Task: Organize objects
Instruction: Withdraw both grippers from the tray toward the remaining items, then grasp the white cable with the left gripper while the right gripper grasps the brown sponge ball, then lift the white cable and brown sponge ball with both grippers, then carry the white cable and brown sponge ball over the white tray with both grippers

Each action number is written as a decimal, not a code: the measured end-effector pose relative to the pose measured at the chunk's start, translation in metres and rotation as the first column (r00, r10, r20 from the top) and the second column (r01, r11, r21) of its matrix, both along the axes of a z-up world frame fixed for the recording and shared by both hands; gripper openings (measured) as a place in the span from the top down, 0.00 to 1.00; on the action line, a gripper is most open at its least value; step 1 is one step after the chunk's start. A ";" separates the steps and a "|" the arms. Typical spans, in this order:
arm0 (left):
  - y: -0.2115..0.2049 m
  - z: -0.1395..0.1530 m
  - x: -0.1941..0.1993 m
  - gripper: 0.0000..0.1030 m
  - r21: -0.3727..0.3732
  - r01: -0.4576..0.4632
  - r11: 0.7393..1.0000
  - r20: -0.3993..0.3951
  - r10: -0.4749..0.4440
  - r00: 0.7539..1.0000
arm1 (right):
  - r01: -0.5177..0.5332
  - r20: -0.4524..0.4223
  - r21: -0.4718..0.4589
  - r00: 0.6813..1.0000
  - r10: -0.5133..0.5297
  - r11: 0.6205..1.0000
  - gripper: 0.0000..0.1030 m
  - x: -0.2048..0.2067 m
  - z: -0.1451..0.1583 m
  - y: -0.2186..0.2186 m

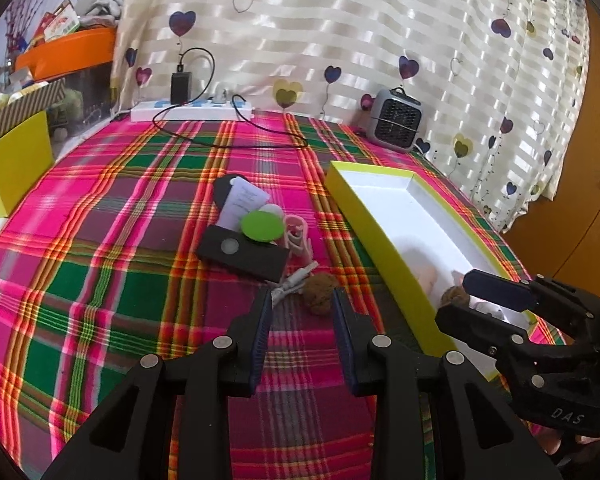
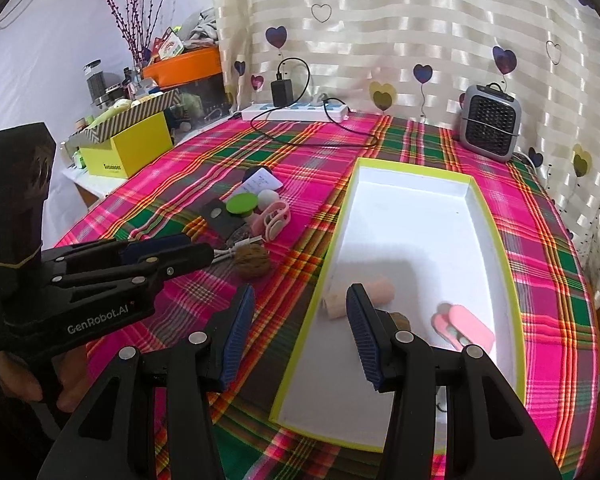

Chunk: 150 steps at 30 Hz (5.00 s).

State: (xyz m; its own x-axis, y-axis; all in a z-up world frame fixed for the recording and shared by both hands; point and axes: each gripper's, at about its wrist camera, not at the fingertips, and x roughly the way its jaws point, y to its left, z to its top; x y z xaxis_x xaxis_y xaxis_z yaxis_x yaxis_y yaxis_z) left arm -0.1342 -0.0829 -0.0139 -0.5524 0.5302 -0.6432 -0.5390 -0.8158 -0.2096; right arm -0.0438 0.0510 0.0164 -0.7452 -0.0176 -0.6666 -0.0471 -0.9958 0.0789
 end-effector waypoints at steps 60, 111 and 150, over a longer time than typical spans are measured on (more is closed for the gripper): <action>0.004 -0.025 -0.047 0.71 -0.055 0.150 0.987 0.133 -0.142 0.981 | -0.097 0.140 0.013 0.986 0.094 0.995 0.69 -0.079 -0.019 -0.021; 0.011 0.003 0.003 0.92 -0.025 0.067 0.997 -0.020 -0.067 0.998 | -0.054 0.024 -0.043 0.998 0.055 0.998 0.69 -0.025 0.001 -0.001; 0.079 0.024 0.031 0.92 -0.019 0.194 0.981 -0.066 -0.195 0.979 | 0.057 -0.048 -0.079 0.997 -0.061 0.995 0.69 0.018 0.008 0.056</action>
State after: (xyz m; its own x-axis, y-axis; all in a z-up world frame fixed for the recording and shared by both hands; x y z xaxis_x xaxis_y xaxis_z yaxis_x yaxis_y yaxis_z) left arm -0.1035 -0.0041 0.0097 -0.4818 0.6238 -0.6154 -0.6999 -0.6965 -0.1580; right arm -0.0254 0.1069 0.0240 -0.7788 -0.0234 -0.6268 -0.0992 -0.9821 0.1599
